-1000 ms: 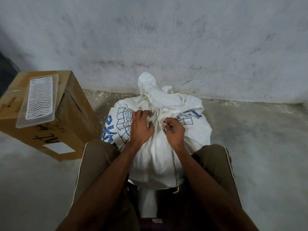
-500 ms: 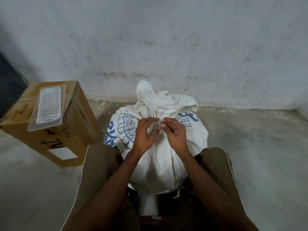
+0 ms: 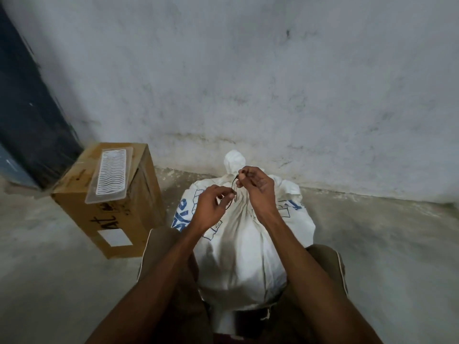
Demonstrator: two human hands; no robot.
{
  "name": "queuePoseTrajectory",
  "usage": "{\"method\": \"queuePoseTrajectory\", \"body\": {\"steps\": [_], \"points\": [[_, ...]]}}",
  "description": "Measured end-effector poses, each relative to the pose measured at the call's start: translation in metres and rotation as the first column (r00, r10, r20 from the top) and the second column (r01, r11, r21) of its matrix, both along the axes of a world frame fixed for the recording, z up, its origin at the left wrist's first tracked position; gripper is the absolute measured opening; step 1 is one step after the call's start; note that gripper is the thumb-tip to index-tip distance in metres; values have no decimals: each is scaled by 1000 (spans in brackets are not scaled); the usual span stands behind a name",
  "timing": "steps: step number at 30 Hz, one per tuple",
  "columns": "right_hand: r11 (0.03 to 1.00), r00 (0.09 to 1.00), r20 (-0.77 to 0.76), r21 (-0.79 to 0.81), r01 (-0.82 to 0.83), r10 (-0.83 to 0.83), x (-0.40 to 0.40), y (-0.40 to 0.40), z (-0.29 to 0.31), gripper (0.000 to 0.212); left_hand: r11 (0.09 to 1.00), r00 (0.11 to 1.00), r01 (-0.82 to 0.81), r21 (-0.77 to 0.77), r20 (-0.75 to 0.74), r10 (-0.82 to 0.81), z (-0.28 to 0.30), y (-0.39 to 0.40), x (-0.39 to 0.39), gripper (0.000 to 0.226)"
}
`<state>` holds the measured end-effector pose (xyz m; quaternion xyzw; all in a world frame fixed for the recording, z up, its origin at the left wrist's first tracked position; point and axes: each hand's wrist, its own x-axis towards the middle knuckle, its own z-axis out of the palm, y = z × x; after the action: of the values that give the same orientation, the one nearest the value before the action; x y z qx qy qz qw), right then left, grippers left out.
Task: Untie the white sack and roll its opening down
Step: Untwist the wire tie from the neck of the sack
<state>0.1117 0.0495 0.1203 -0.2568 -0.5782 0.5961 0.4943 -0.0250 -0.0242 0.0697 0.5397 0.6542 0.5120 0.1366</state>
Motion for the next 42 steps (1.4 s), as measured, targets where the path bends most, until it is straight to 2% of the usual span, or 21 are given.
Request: {"method": "queuePoseTrajectory", "body": {"steps": [4, 7, 9, 12, 15, 22, 28, 30, 33, 36, 39, 42], "points": [[997, 973, 232, 79, -7, -12, -32, 12, 8, 24, 1000, 963, -30, 5, 269, 28, 31, -4, -30, 8], [993, 928, 372, 99, -70, 28, -59, 8, 6, 11, 991, 885, -130, 36, 455, 99, 47, -9, -56, 8], [990, 907, 411, 55, -130, 96, -80, 1, 6, 10, 978, 826, -205, 40, 544, 151, 52, -13, -72, 13], [981, 881, 446, 33, -192, 158, -113, -8, 9, 6, 963, 794, -267, 19, 571, 209, 55, -19, -95, 17], [983, 881, 445, 19, -185, 157, -144, -15, 15, 5, 959, 789, -285, -6, 567, 237, 57, -27, -119, 20], [960, 874, 413, -213, -179, 254, -223, -27, -1, 3, 934, 740, -355, -40, 599, 307, 35, -49, -182, 13], [954, 796, 525, -143, -265, 300, -288, -40, -34, 19, 836, 734, -532, -133, 420, 534, 20, -67, -246, 12], [954, 769, 576, -64, -294, 276, -309, -43, -42, 16, 790, 750, -581, -195, 248, 613, 15, -68, -273, 12], [947, 732, 665, 119, -297, 146, -339, -48, -45, 12, 699, 739, -665, -264, -93, 667, 10, -63, -309, 10], [925, 701, 709, 211, -315, 77, -368, -49, -46, 12, 621, 696, -718, -316, -289, 657, 1, -52, -337, 8], [896, 657, 754, 296, -331, -6, -388, -45, -51, 14, 565, 671, -741, -362, -381, 636, -8, -41, -357, 5], [878, 644, 764, 333, -343, -39, -395, -37, -56, 15, 542, 661, -750, -379, -391, 641, -15, -33, -370, 6]]}}
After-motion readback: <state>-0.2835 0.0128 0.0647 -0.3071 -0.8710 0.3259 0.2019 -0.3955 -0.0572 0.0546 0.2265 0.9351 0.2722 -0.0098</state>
